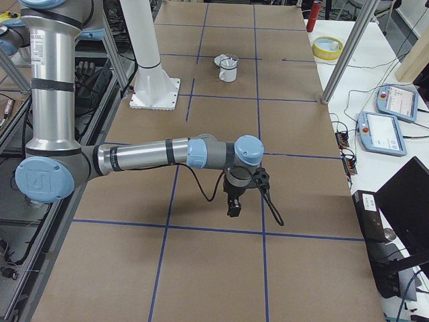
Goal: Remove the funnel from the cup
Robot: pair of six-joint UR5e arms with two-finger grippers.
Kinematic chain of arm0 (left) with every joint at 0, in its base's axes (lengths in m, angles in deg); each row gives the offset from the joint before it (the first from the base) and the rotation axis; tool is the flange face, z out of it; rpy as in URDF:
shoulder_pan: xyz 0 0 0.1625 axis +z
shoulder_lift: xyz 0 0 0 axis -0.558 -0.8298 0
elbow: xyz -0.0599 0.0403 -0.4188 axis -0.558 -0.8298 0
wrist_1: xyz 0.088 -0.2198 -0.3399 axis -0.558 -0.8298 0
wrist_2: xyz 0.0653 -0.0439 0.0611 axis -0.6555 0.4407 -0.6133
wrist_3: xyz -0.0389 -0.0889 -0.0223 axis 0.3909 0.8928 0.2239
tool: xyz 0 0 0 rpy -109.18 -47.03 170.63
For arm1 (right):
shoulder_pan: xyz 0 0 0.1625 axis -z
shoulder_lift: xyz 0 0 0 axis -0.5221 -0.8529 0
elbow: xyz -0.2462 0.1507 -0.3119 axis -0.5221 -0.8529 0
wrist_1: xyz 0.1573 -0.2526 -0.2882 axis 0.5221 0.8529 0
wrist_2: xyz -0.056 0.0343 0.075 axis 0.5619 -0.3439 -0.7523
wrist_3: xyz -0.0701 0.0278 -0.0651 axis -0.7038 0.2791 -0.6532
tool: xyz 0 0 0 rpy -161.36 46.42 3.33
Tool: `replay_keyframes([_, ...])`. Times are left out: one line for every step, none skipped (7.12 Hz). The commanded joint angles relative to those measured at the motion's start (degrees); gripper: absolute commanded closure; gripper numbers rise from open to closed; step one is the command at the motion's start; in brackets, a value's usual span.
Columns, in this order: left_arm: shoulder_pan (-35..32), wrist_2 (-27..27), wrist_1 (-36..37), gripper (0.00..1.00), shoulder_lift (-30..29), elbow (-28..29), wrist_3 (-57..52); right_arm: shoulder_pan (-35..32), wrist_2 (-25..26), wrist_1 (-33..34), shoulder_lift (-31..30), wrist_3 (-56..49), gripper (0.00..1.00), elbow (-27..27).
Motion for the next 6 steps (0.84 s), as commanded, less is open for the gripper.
replay_keyframes([10.25, -0.35, -0.28, 0.00, -3.19, -3.61, 17.49, 0.00, 0.00, 0.00, 0.03, 0.00, 0.00, 0.00])
replay_keyframes([15.43, -0.52, -0.19, 0.00, -6.61, -3.98, 27.68, 0.00, 0.00, 0.00, -0.06, 0.00, 0.00, 0.00])
replay_keyframes([20.88, -4.18, 0.07, 0.00, -10.73, -4.07, 37.09, 0.00, 0.00, 0.00, -0.06, 0.09, 0.00, 0.00])
replay_keyframes([25.02, -6.74, 0.25, 0.00, -12.60, -3.98, 43.45, 0.00, 0.00, 0.00, -0.06, 0.00, 0.00, 0.00])
replay_keyframes([29.41, -9.46, 1.55, 0.00, -14.53, -3.98, 49.08, 0.00, 0.00, 0.00, 0.03, 0.00, 0.00, 0.00])
replay_keyframes([33.46, -12.80, 7.22, 0.00, -18.64, -3.90, 51.66, 0.00, 0.00, 0.00, 0.03, 0.00, 0.00, 0.00])
